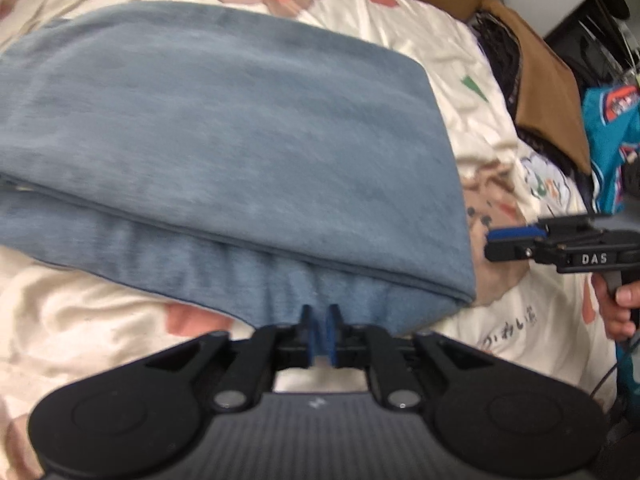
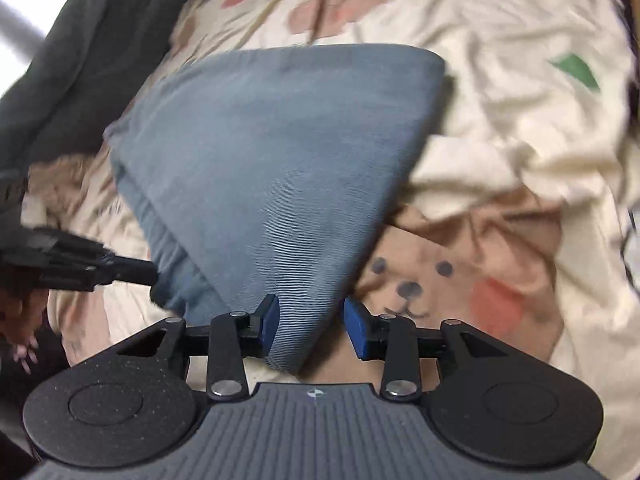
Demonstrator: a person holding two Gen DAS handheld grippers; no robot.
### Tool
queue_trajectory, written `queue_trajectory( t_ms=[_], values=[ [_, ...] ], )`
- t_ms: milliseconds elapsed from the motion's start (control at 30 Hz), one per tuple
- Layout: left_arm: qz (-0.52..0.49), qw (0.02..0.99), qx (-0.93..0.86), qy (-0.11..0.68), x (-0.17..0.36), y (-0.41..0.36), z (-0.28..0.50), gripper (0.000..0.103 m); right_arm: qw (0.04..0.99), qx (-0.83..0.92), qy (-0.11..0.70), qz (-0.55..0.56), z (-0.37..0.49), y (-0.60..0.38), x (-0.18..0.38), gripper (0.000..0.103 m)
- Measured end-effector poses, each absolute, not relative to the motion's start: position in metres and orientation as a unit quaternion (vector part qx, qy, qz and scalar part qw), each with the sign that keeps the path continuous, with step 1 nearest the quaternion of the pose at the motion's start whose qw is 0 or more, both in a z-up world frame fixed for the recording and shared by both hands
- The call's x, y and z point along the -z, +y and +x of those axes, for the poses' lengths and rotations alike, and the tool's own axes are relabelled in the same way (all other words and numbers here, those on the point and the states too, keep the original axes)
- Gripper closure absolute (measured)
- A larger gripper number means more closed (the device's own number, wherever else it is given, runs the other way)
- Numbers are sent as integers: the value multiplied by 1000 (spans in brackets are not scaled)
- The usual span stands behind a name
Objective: Fold clothes
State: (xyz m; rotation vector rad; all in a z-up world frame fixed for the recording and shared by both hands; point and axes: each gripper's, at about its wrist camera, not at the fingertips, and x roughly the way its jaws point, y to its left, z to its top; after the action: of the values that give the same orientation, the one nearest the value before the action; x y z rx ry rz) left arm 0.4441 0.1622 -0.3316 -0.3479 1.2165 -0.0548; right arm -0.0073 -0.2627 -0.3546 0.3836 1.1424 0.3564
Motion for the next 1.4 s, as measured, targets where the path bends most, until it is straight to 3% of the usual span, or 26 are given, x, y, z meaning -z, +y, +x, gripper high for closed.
queue_trajectory(
  t_ms=[33,67,500,700,1033,1267,1400],
  values=[
    [-164,808,17,565,330,166,443,77,806,-160,535,195,-7,-267,358,60],
    [-168,810,9,562,328,170,442,77,804,-156,534,209,-6,-270,362,60],
    [-262,810,-93,516,324,219,428,75,758,-96,508,397,12,-285,410,61],
    [-287,805,-141,501,325,248,417,70,741,-126,502,429,12,-287,410,75],
    [-310,779,-199,508,340,274,396,70,713,-129,487,488,13,-295,423,73],
    [-309,777,-233,496,341,293,391,63,697,-139,491,504,31,-284,441,73],
    [-327,774,-257,477,340,307,386,62,687,-175,471,525,26,-292,433,85]
  ],
)
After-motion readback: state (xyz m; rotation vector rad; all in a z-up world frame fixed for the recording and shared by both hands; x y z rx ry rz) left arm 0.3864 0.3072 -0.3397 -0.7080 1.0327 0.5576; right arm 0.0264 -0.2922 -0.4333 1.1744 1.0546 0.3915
